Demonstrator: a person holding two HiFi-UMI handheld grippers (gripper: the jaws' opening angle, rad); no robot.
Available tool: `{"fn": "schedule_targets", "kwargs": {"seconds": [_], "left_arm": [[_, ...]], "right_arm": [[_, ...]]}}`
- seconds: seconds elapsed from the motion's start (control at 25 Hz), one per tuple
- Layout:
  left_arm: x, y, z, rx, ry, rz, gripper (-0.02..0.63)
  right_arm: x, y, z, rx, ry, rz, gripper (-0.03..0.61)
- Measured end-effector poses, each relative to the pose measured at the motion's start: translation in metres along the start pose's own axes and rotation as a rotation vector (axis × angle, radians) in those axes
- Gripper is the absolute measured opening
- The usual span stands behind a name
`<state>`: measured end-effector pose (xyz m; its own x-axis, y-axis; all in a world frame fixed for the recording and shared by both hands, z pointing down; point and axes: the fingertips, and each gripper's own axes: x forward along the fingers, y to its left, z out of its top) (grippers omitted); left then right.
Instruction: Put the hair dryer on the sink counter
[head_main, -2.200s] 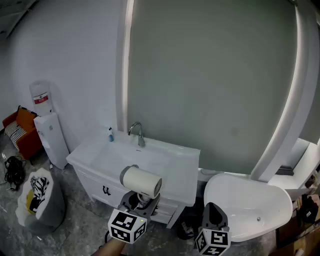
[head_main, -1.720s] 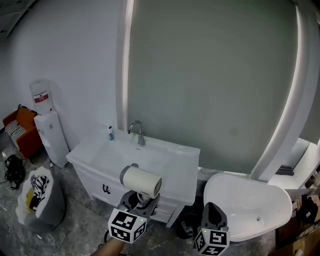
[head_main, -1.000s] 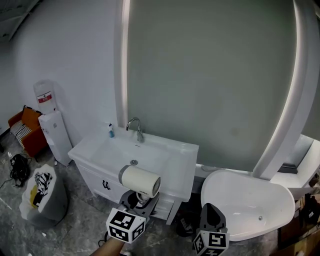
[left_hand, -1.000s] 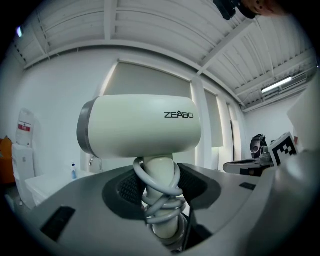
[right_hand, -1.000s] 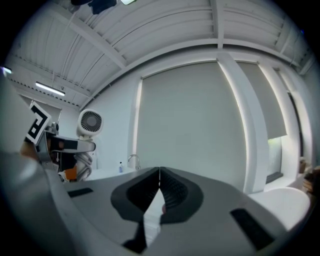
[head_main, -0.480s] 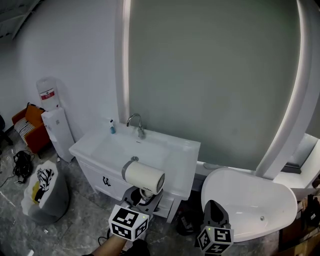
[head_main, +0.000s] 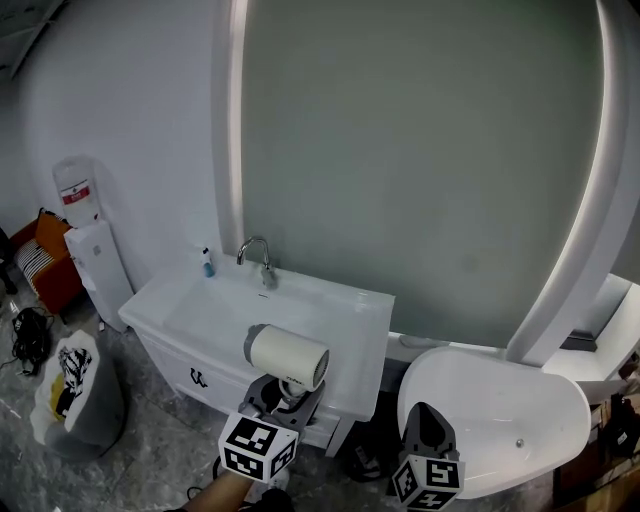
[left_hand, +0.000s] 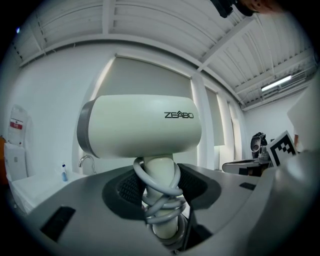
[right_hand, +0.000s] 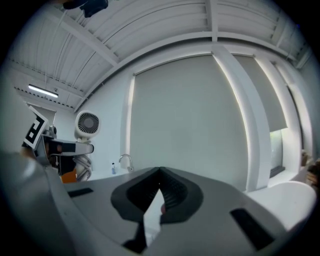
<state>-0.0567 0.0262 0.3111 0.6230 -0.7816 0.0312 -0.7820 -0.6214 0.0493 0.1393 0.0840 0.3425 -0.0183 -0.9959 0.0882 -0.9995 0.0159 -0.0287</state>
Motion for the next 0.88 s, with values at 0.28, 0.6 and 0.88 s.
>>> {"fn": "schedule_targets", "kwargs": {"seconds": [0.28,0.6,0.88], "left_arm": [[0.037,0.03,-0.011,-0.018,0.017,-0.005,0.193],[0.083,0.079,-0.004,-0.027,0.024,-0.025,0.193],[0.117,0.116,0.001,-0.031,0.034,-0.078,0.193]], "right_arm": [[0.048,0.002,-0.001,-0.023,0.013,-0.002,0.021],[0.113,0.014,0.015,-0.054,0.014,-0.028,0.021],[0.16,0.028,0.019,-0.03,0.032,-0.063,0.021]]}}
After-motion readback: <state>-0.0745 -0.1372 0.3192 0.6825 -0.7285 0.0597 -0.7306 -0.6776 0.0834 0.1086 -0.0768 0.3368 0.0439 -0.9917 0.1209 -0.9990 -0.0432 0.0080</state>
